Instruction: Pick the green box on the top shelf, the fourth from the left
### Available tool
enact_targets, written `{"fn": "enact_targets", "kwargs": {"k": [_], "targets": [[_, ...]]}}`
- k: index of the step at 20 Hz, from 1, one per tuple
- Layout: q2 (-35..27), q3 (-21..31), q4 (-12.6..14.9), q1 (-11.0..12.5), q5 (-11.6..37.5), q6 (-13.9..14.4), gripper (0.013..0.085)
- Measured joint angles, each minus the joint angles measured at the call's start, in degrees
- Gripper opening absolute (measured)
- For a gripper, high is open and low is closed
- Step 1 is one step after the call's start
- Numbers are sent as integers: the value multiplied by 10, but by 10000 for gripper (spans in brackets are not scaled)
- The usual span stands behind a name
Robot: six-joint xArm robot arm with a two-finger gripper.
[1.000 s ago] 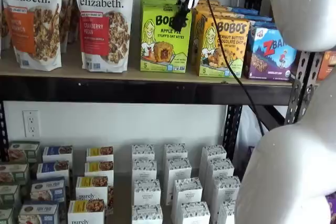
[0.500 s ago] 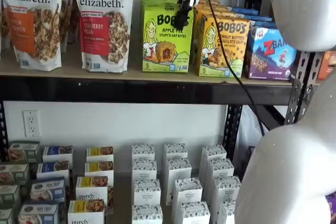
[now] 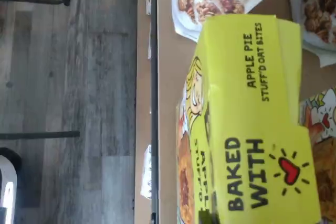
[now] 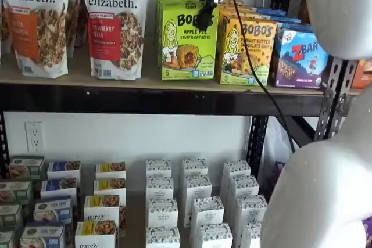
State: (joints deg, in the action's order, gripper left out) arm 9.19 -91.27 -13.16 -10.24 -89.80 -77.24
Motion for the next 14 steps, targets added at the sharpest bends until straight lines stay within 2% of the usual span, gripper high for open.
{"fn": "enact_targets", "kwargs": {"k": [9,14], "targets": [[42,29,-2,-2,-19,5,210],[68,50,6,-6,-27,8,210]]}}
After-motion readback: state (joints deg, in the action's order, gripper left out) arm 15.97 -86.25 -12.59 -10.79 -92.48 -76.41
